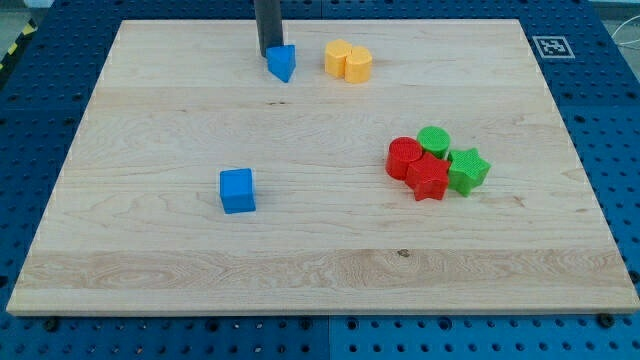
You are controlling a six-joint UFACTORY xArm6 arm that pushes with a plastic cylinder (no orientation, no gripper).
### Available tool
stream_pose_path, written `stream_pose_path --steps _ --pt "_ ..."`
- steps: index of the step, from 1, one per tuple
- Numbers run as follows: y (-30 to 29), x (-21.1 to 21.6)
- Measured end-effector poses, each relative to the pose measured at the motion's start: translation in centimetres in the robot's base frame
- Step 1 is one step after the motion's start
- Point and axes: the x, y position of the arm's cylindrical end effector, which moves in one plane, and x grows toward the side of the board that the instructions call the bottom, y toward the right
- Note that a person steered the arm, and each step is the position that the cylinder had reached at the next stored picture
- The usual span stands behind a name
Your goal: Move the blue triangle towards the center
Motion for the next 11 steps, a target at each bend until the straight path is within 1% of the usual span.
stream_pose_path --steps 2,3,4,5,6,7,8,9,10,11 --pt "1.7 3.8" --pt "1.9 2.8" --pt "3.1 1.0" --pt "5.6 3.2" --pt "6.3 7.3" --pt "6.3 10.3" --pt "6.3 9.7" --pt "6.3 6.5" --pt "5.0 4.6" --pt "2.4 4.7"
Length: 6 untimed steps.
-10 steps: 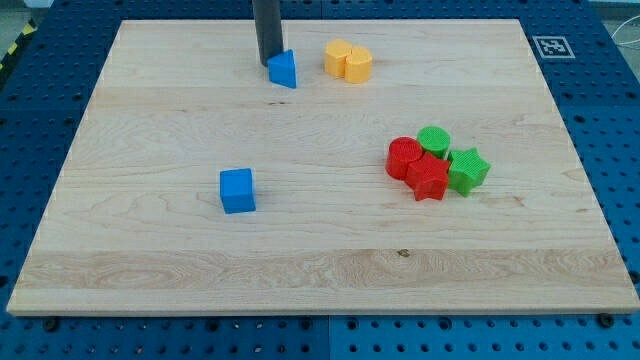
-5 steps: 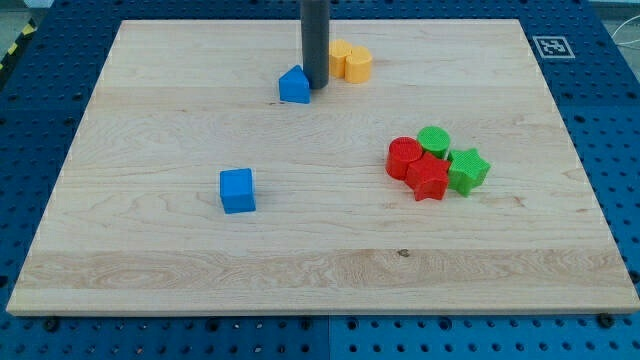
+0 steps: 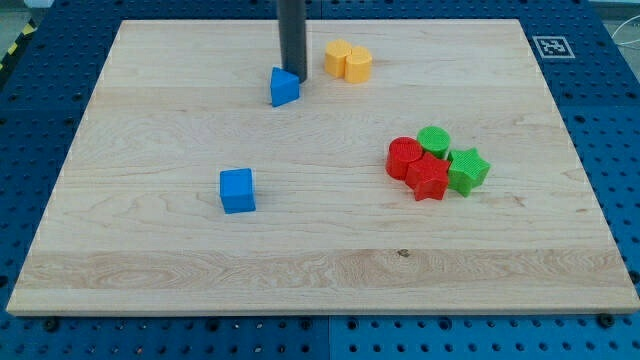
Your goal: Move the blue triangle towards the center
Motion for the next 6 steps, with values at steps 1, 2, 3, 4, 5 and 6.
stream_pose_path --steps 1,2,3,4,5,6 --pt "-1.3 3.0" --pt "-1.4 6.9" --pt "-1.4 10.5" --pt "-2.1 10.1" --pt "-3.4 6.9" --pt "-5.5 5.0"
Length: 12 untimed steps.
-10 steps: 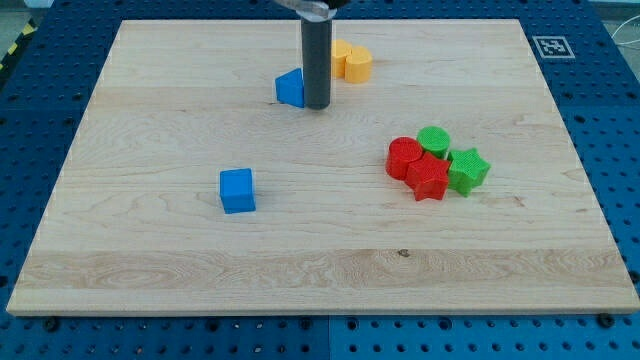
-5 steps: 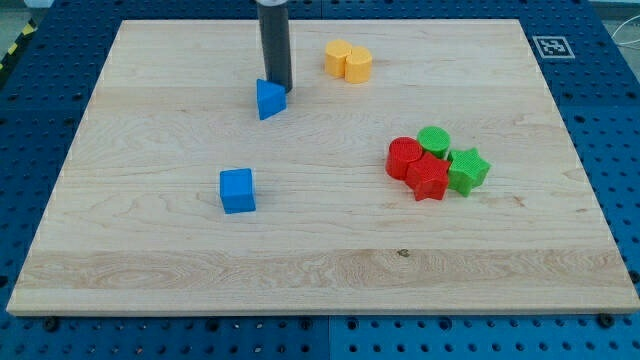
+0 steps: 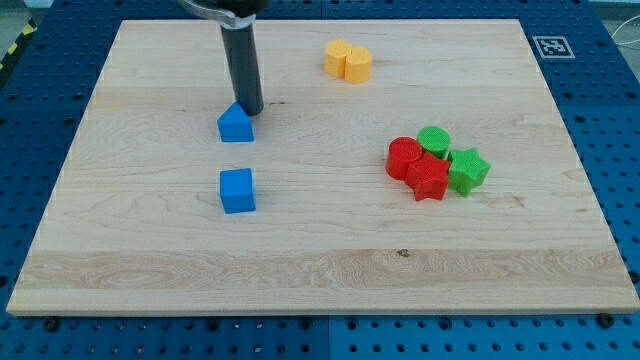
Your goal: Move the blue triangle towards the center
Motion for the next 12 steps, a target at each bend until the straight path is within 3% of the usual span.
stream_pose_path --steps 2,5,10,12 --pt "-3.8 1.2" --pt "4.2 3.5" --pt "4.7 2.0" --pt "7.3 7.6"
